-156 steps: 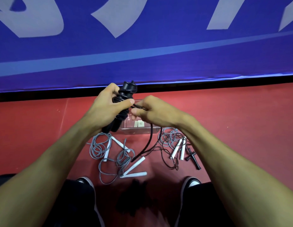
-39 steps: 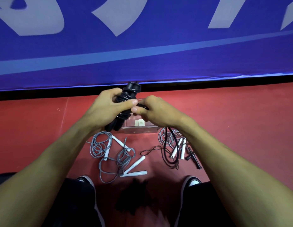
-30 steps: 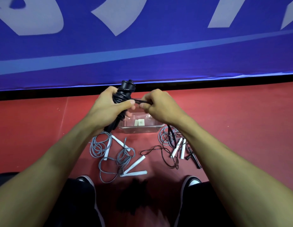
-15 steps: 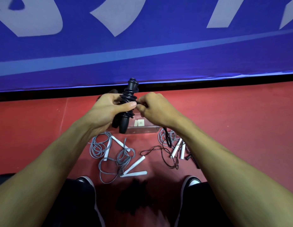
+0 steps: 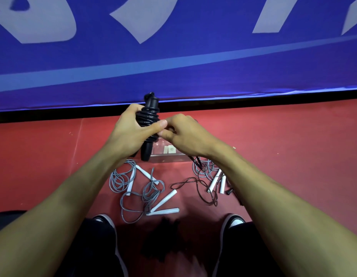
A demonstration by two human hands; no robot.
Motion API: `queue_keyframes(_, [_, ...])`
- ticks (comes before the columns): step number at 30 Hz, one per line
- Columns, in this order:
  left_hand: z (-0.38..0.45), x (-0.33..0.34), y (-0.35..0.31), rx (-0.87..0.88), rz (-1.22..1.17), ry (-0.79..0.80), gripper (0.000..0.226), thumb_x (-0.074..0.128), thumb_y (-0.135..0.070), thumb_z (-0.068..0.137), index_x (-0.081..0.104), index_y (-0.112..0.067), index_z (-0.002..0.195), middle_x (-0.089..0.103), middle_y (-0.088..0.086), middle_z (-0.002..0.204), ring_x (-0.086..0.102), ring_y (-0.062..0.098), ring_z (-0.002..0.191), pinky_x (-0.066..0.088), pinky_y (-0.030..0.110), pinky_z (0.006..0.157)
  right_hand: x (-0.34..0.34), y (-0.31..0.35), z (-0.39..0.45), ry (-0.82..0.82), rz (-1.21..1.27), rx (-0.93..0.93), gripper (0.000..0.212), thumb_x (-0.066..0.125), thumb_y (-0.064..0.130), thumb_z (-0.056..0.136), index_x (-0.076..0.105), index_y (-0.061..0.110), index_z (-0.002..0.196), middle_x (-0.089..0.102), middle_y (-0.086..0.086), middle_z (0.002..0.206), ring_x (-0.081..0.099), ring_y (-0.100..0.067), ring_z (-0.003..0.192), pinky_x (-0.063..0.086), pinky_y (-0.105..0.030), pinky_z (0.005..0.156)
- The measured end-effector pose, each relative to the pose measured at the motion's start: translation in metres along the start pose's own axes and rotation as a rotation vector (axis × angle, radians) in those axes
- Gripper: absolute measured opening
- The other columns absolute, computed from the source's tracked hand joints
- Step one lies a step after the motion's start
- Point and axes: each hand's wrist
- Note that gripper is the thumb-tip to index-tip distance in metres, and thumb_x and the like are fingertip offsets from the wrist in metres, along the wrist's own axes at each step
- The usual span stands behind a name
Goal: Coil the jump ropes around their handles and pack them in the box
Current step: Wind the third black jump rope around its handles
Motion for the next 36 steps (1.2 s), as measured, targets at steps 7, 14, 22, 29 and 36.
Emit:
queue_keyframes(7, [-0.005,0.001,0.0,-0.074,-0.04,0.202,0.062,0.062,-0.066,0.074,0.06,-0.024,0.119,0.068,-0.003,0.11,0.064,0.012,0.1,0.049,0.049,0.104,0.001,-0.008,-0.001,0.054,-0.054,0.05,0.038,0.068,0.039,0.094,0.05,0.02,0.067,0.036,0.006,0.057,0.035,-0.013,0.053,0.028,-0.024,0.051])
queue_keyframes(14, [-0.006,-0.01,-0.005,-0.018,-0.071,0.458,0.033,0.066,-0.001,0.094,0.063,-0.012,0.125,0.074,0.003,0.116,0.068,0.011,0.11,0.052,0.025,0.094,-0.003,-0.016,0.001,0.008,0.001,0.15,0.033,0.083,0.039,0.08,0.073,0.012,0.096,0.06,0.003,0.071,0.056,-0.022,0.075,0.042,-0.028,0.062])
queue_keyframes(22, [-0.005,0.002,-0.008,-0.076,-0.135,0.183,0.028,0.074,-0.008,0.088,0.056,-0.004,0.109,0.069,0.004,0.083,0.067,0.021,0.074,0.058,0.034,0.065,-0.007,-0.01,0.002,0.058,-0.04,0.223,0.032,0.078,0.025,0.085,0.053,0.019,0.067,0.052,0.005,0.065,0.049,-0.011,0.06,0.037,-0.023,0.052])
queue_keyframes(29, [-0.003,0.002,-0.005,-0.104,-0.1,0.114,0.058,0.082,-0.037,0.065,0.048,-0.014,0.106,0.074,0.018,0.092,0.07,0.031,0.075,0.057,0.046,0.063,-0.007,-0.007,0.0,0.027,0.042,0.245,0.021,0.083,0.026,0.081,0.065,0.017,0.077,0.058,0.009,0.065,0.054,-0.006,0.061,0.04,-0.017,0.054])
queue_keyframes(36, [-0.004,0.003,-0.006,-0.15,-0.328,0.279,0.042,0.065,-0.029,0.079,0.058,-0.012,0.116,0.067,0.004,0.102,0.064,0.013,0.091,0.051,0.031,0.084,-0.007,-0.003,0.0,-0.014,0.059,0.249,0.029,0.082,0.03,0.082,0.058,0.016,0.073,0.056,0.005,0.064,0.051,-0.009,0.059,0.039,-0.022,0.055])
Point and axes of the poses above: each hand's wrist, its own z-axis towards the middle knuckle, its own x-axis out of the palm, y = z × x
